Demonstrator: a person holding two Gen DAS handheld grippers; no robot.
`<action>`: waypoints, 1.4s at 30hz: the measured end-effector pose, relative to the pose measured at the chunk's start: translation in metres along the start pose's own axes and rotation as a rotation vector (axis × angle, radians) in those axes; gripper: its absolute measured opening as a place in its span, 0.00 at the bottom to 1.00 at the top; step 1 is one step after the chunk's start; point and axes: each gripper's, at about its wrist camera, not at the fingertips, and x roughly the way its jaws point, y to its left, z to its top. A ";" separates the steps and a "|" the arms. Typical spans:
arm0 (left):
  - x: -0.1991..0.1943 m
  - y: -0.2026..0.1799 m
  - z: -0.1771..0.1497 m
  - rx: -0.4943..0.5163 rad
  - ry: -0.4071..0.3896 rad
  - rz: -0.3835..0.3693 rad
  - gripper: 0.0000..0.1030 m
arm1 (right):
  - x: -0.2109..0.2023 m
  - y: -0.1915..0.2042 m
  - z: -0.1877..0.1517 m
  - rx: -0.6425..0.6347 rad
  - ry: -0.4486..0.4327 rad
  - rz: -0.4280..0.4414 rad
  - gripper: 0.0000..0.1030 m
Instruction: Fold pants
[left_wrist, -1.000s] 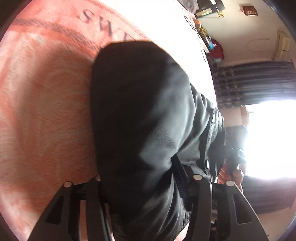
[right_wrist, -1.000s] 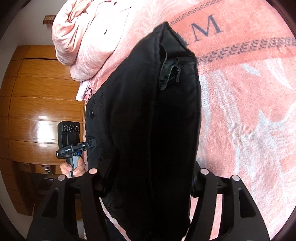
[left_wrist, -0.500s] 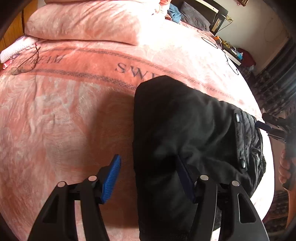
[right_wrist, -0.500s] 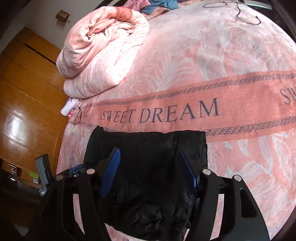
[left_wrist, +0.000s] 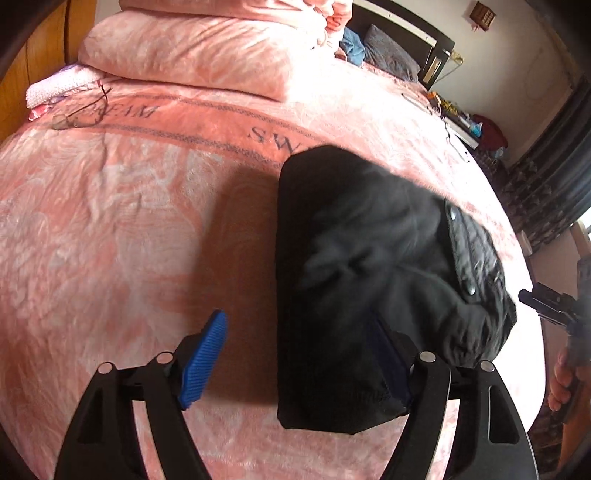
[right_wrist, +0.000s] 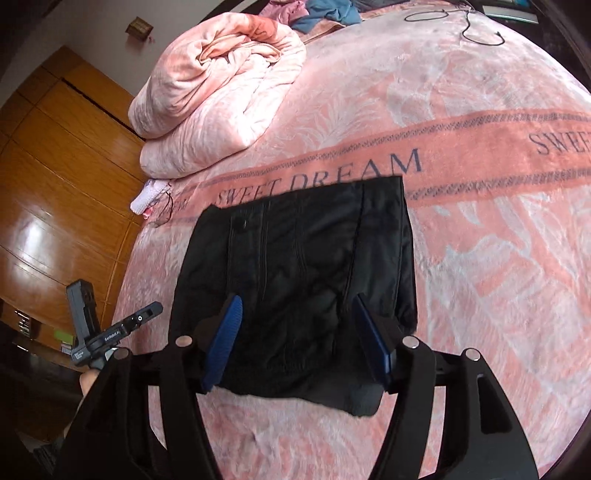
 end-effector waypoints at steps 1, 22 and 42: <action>0.008 -0.001 -0.003 -0.001 0.027 -0.001 0.75 | 0.008 -0.005 -0.005 0.023 0.023 -0.008 0.60; -0.116 -0.016 -0.061 0.026 -0.137 0.014 0.96 | -0.095 0.058 -0.091 0.102 -0.150 -0.253 0.93; -0.306 -0.096 -0.213 0.178 -0.270 0.129 0.96 | -0.247 0.233 -0.282 -0.184 -0.426 -0.478 0.97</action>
